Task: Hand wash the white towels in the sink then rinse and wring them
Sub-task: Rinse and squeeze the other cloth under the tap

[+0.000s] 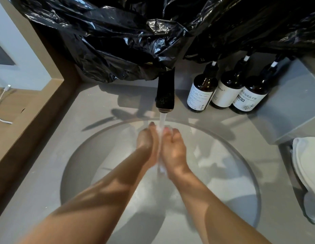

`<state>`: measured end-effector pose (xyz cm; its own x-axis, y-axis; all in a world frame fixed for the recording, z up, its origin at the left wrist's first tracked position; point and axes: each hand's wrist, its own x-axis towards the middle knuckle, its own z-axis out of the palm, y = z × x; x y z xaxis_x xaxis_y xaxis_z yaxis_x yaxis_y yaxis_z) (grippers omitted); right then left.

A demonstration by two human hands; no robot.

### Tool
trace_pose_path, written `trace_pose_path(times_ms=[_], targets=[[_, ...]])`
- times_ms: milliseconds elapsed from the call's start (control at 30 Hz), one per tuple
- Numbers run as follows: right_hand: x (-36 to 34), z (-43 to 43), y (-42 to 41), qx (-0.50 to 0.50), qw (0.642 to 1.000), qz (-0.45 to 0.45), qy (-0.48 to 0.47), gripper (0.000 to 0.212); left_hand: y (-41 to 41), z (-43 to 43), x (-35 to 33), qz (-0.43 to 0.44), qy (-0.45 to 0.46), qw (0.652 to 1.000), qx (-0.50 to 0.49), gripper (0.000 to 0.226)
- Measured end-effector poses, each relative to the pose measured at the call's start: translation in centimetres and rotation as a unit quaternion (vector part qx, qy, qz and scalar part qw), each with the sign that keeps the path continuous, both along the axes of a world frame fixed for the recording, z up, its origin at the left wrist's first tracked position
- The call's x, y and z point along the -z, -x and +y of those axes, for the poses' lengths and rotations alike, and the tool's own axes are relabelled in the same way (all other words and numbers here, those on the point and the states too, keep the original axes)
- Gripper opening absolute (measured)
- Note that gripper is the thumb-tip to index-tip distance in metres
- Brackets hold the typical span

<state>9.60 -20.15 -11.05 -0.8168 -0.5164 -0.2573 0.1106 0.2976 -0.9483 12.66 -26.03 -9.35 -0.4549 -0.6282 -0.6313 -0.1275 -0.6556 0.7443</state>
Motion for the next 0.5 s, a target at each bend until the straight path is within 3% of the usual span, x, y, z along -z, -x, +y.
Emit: trace_pose_path(times_ms=[67, 200, 267, 333, 367, 433, 500], targets=[[-0.6, 0.5, -0.9, -0.01, 1.0, 0.026, -0.005, 0.022, -0.4, -0.7, 0.4, -0.019, -0.039, 0.999, 0.005, 0.034], [-0.2, -0.3, 2.4, -0.007, 0.999, 0.006, -0.034, 0.023, -0.6, 2.2, 0.4, 0.004, 0.059, 0.995, 0.076, 0.029], [-0.1, -0.7, 2.4, 0.002, 1.0, -0.009, -0.029, 0.023, -0.6, 1.6, 0.0, 0.022, 0.031, 0.994, 0.107, 0.03], [0.1, -0.6, 1.4, -0.014, 1.0, -0.015, -0.011, 0.02, -1.1, -0.8, -0.3, 0.04, -0.034, 0.996, 0.067, 0.035], [0.3, -0.2, 1.1, -0.025, 0.998, -0.054, 0.015, 0.021, -1.6, -1.6, -0.3, 0.056, -0.054, 0.996, 0.045, 0.037], [0.5, 0.8, 1.8, -0.039, 0.978, -0.187, 0.087, 0.052, -2.7, -2.7, 0.0, 0.081, -0.044, 0.994, 0.061, 0.036], [1.3, 1.7, 3.2, -0.075, 0.957, -0.243, 0.143, 0.049, -3.8, -3.2, 0.9, 0.046, 0.018, 0.987, 0.153, 0.036]])
